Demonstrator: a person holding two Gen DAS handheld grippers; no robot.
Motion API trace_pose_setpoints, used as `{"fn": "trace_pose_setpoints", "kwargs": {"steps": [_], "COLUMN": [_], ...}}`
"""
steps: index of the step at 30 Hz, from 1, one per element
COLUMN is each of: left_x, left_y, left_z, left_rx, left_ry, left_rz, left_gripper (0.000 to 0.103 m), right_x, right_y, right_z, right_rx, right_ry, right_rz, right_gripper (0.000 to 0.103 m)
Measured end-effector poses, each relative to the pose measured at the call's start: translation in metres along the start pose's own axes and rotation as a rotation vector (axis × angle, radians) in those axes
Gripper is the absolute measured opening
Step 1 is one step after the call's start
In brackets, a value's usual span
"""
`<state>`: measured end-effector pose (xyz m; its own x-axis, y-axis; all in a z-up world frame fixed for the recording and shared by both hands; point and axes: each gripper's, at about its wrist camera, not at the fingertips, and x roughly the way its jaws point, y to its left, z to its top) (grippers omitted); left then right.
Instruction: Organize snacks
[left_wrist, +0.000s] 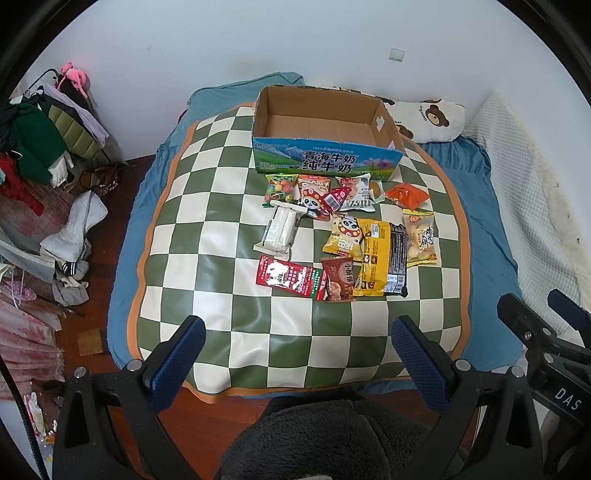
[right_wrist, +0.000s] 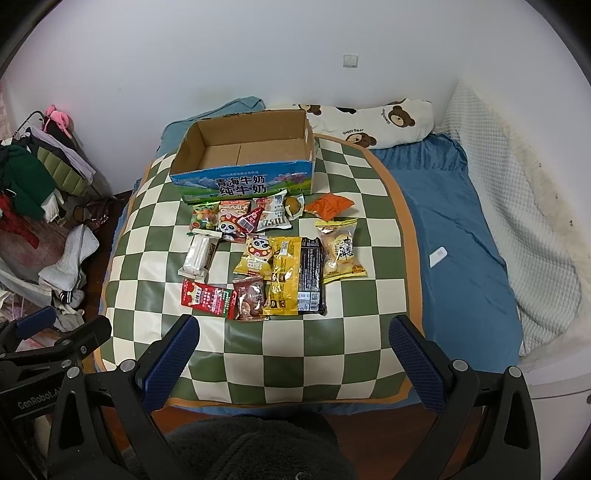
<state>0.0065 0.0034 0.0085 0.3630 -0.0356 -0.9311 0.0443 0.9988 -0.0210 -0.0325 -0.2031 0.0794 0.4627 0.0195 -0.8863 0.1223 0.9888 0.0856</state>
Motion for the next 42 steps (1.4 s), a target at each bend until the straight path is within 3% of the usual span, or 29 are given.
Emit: {"fn": "trace_pose_setpoints", "kwargs": {"steps": [31,37,42], "left_x": [-0.008,0.023,0.090], "left_y": [0.005,0.027,0.053], "left_z": [-0.004,0.015,0.035], "left_rx": [-0.008,-0.043,-0.047], "left_ry": [0.002,-0.027,0.041], "left_rz": [0.007,0.099,0.219], "left_gripper": [0.103,0.103,0.103], "right_x": [0.001,0.033,0.099], "right_y": [-0.001,-0.005,-0.010], "right_z": [-0.001,0.004,0.010], "right_rx": [-0.008,0.027,0.050], "right_ry": [0.000,0.019,0.062], "right_rz": [0.002,0.027,0.029], "right_gripper": [0.103,0.103,0.103]}}
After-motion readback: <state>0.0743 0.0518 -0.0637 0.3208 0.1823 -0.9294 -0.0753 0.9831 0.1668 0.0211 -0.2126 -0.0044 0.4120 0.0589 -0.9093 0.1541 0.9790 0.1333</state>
